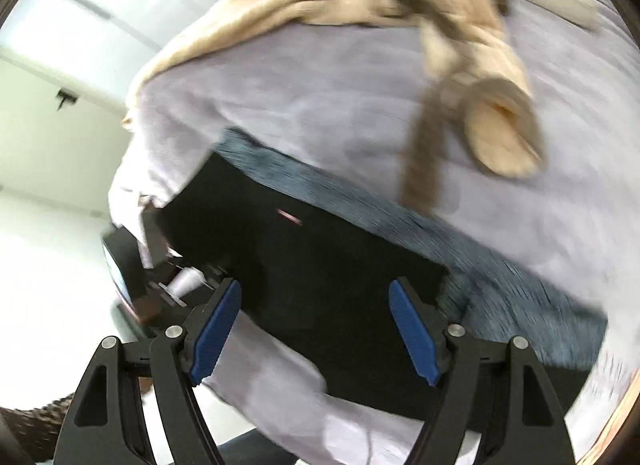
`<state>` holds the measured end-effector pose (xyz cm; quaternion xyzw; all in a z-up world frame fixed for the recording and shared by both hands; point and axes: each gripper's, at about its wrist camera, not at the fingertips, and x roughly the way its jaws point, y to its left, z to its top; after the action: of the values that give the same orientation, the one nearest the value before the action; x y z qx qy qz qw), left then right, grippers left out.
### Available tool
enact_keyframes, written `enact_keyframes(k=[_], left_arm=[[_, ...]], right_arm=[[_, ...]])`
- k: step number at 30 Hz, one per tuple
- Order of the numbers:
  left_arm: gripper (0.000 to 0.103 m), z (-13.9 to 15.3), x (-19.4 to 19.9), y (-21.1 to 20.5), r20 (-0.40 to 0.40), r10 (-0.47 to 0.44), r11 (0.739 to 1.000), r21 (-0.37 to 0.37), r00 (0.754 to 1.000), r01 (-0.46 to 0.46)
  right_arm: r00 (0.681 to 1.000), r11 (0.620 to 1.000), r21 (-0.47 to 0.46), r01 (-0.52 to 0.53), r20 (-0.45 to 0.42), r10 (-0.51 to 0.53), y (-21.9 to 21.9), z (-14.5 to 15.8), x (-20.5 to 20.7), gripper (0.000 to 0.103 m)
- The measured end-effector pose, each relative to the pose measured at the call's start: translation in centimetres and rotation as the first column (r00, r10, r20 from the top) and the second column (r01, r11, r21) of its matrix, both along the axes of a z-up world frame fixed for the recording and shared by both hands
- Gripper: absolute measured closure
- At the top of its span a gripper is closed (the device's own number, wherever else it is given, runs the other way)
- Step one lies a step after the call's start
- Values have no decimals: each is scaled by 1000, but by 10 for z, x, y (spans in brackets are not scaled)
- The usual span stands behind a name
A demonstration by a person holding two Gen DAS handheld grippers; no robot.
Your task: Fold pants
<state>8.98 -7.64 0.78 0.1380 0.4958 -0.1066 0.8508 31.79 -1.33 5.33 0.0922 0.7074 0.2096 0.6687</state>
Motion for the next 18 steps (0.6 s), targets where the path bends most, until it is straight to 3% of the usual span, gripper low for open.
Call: enact_keyframes(k=[3, 7, 12, 15, 18], left_arm=[[63, -2, -11, -17, 62, -55, 992, 121, 997, 47], [64, -2, -9, -23, 70, -50, 989, 146, 996, 39], [64, -4, -17, -34, 101, -85, 976, 208, 991, 63], [64, -3, -16, -34, 99, -78, 978, 200, 992, 57], [63, -2, -15, -33, 97, -74, 980, 189, 992, 55]], right_arm=[[988, 995, 17, -99, -116, 100, 49, -18, 25, 22], [952, 968, 12, -249, -179, 247, 121, -41, 48, 22], [871, 907, 6, -422, -275, 407, 209, -69, 54, 22], [819, 856, -66, -513, -338, 464, 242, -92, 50, 21], [789, 822, -122, -557, -386, 478, 251, -116, 45, 21]])
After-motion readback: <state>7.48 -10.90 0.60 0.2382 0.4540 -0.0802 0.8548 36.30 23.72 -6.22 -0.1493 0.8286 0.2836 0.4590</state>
